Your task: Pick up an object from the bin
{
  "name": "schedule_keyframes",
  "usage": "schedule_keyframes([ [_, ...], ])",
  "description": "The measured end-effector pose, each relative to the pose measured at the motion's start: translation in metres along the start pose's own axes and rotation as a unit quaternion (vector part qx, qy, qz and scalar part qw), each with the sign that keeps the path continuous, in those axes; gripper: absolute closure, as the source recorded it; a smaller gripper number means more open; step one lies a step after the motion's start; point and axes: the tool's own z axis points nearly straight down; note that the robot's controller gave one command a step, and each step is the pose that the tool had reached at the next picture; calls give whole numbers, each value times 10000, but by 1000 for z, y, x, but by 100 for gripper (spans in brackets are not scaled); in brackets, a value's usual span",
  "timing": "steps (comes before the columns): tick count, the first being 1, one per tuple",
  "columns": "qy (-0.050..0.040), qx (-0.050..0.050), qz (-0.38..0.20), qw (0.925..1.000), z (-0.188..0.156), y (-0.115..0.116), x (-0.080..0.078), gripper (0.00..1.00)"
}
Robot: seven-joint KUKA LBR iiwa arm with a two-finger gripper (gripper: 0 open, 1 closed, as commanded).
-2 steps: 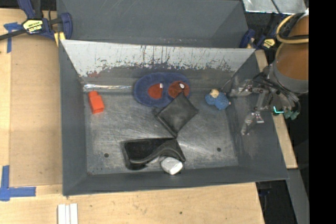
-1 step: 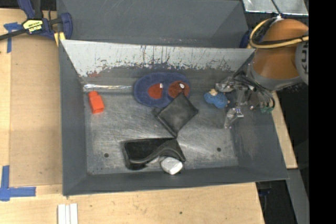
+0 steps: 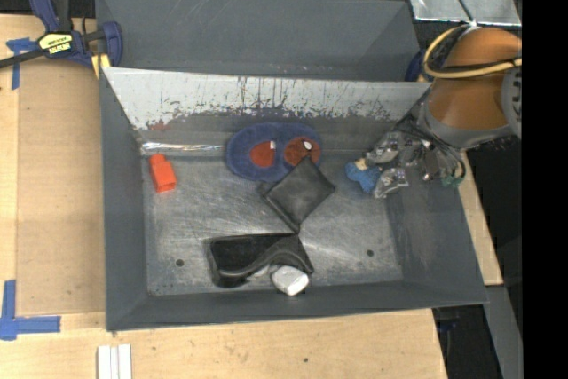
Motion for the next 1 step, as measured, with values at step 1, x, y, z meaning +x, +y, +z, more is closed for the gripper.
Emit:
schedule_keyframes([
  [1,80,-9,96,9999,-141,-2,-12,100],
])
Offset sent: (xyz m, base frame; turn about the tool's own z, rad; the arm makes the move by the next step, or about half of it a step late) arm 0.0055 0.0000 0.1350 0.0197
